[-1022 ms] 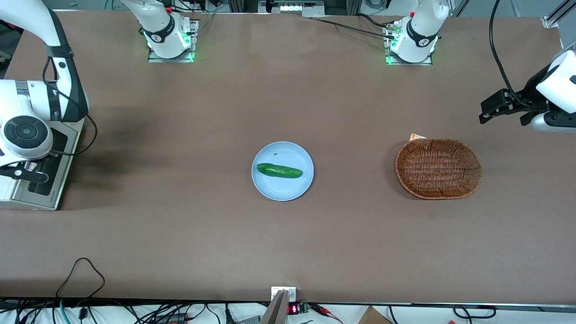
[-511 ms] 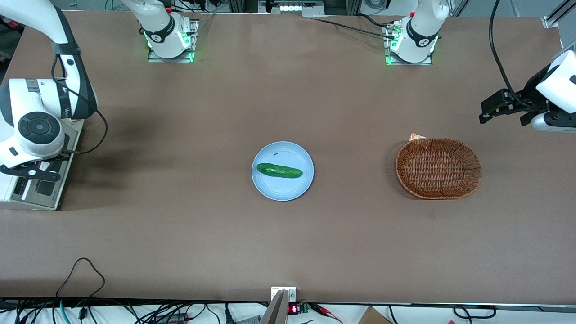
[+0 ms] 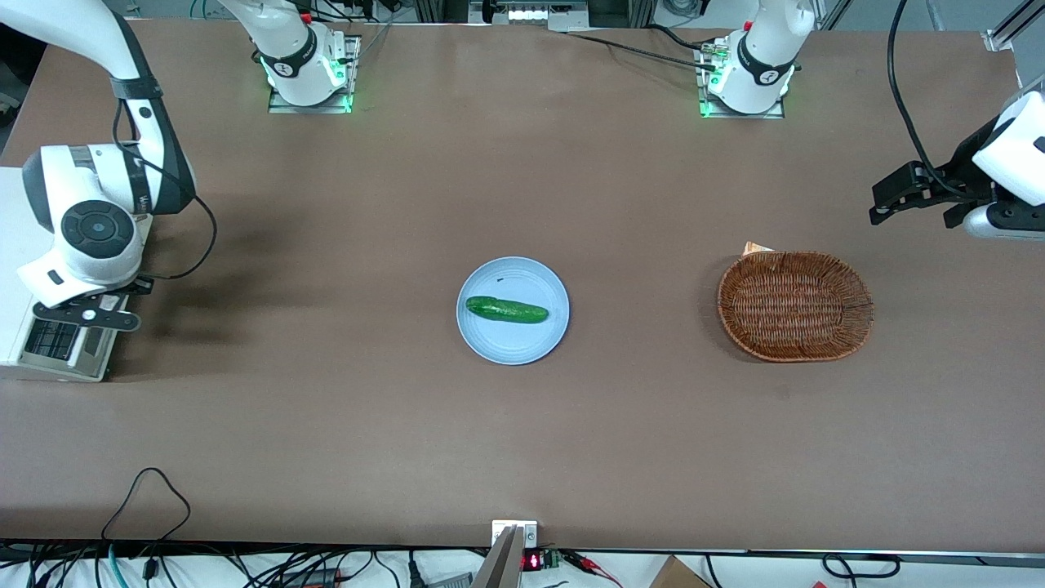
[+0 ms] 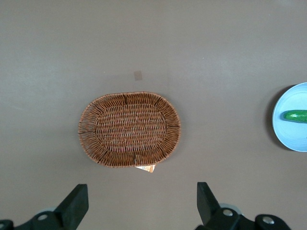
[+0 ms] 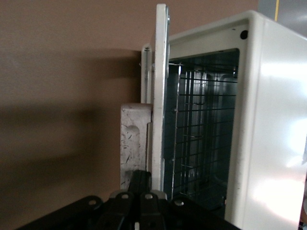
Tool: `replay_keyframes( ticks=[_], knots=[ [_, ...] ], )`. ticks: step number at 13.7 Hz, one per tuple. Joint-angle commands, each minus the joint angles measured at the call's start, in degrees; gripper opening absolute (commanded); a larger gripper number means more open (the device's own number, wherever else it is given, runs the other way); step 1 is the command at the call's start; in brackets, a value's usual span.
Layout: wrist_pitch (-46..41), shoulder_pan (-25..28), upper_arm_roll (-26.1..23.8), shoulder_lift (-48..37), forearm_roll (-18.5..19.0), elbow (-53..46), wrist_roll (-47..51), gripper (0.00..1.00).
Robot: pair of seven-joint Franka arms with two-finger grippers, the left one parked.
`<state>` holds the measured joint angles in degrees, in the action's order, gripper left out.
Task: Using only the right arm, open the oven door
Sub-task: 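Pull the handle outward and down with the right gripper, swinging the door open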
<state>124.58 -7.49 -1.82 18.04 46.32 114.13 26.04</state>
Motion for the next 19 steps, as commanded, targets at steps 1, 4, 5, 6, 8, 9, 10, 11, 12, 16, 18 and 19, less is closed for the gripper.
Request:
replay_keyframes(
  ticks=[1, 4, 5, 6, 8, 9, 10, 11, 12, 16, 18, 19],
  knots=[
    [7.6, -2.2, 1.6, 6.3, -0.1, -0.2, 0.7, 0.00],
    [8.6, -2.3, 1.6, 6.8, -0.1, 0.1, 0.6, 0.00],
    [9.3, -2.5, 1.6, 7.1, -0.2, 0.5, 0.6, 0.00],
    [9.7, -2.7, 1.6, 7.5, -0.1, 0.5, 0.6, 0.00],
    [10.8, -3.4, 1.6, 8.1, -0.2, 0.6, 0.5, 0.00],
    [11.5, -3.5, 1.6, 8.2, -0.2, 1.0, 0.5, 0.00],
    [11.7, -3.8, 1.6, 8.3, -0.2, 1.1, 0.4, 0.00],
    [11.7, -3.9, 1.6, 8.2, -0.2, 1.1, 0.4, 0.00],
    [11.7, -3.9, 1.6, 8.3, -0.2, 1.1, 0.3, 0.00],
    [12.3, -4.1, 1.6, 8.9, -0.2, 1.1, 0.2, 0.00],
    [12.8, -4.2, 1.6, 9.5, -0.2, 1.1, 0.2, 0.00],
    [13.0, -4.2, 1.6, 9.6, -0.2, 1.2, 0.2, 0.00]
  ],
)
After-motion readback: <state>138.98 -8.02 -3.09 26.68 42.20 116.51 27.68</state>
